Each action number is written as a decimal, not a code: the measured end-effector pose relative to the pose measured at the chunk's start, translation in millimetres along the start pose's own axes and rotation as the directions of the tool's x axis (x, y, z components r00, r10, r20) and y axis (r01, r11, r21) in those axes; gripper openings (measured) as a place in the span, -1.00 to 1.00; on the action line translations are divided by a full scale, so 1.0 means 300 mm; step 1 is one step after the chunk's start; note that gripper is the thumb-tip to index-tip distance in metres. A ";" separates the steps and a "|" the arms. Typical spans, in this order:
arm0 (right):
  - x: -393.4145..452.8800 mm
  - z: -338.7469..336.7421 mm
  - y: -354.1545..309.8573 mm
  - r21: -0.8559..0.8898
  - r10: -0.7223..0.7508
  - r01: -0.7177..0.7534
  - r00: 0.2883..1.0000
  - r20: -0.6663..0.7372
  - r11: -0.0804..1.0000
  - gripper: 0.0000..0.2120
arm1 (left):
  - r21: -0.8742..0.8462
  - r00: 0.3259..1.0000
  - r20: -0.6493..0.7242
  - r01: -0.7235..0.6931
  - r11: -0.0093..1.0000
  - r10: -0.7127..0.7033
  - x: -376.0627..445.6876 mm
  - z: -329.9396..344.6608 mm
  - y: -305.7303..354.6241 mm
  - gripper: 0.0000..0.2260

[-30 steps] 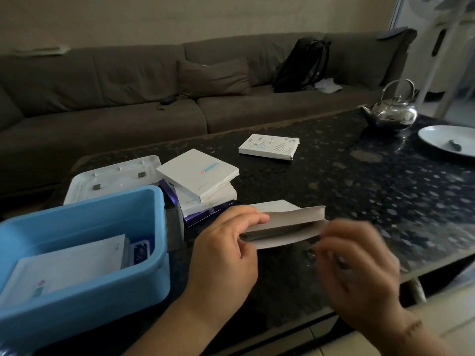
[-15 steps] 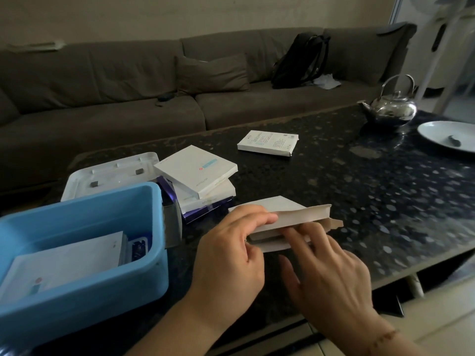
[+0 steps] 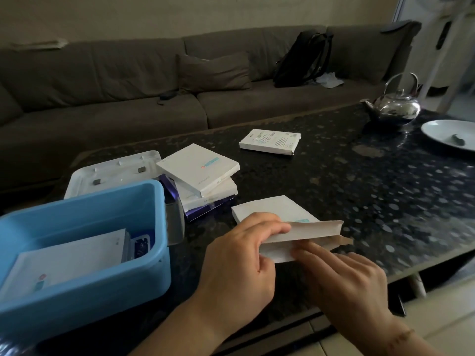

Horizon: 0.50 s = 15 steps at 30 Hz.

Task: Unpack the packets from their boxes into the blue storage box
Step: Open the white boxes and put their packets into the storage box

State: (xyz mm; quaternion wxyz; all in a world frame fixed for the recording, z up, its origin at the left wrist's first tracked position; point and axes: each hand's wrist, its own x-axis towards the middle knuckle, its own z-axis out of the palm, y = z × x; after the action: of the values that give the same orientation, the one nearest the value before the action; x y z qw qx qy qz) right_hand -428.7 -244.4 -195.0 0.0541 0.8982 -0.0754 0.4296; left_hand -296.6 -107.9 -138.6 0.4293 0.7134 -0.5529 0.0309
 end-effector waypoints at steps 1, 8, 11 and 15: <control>0.001 -0.004 0.001 0.011 -0.006 0.007 1.000 -0.002 1.000 -0.81 | -0.002 1.000 0.011 -0.001 1.000 0.001 0.000 -0.001 -0.002 -0.53; -0.001 -0.026 0.004 0.050 -0.016 0.014 0.999 0.043 0.999 -0.84 | -0.042 0.999 0.046 0.031 0.999 -0.029 -0.002 -0.002 0.006 -0.55; -0.002 -0.041 0.018 0.056 -0.025 0.020 0.996 0.088 0.998 -0.85 | -0.051 0.999 0.042 0.036 0.998 -0.034 -0.001 -0.001 0.000 -0.54; -0.002 -0.103 0.047 0.019 -0.062 0.062 0.998 -0.032 0.998 -0.90 | -0.112 0.997 -0.021 0.070 0.991 -0.073 -0.002 0.007 -0.009 -0.56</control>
State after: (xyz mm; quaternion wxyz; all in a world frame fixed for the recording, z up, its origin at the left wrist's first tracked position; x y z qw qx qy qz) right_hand -455.0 -253.3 -175.7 0.0597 0.8938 -0.0423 0.4424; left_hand -295.4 -108.7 -141.7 0.4762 0.7072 -0.5226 -0.0064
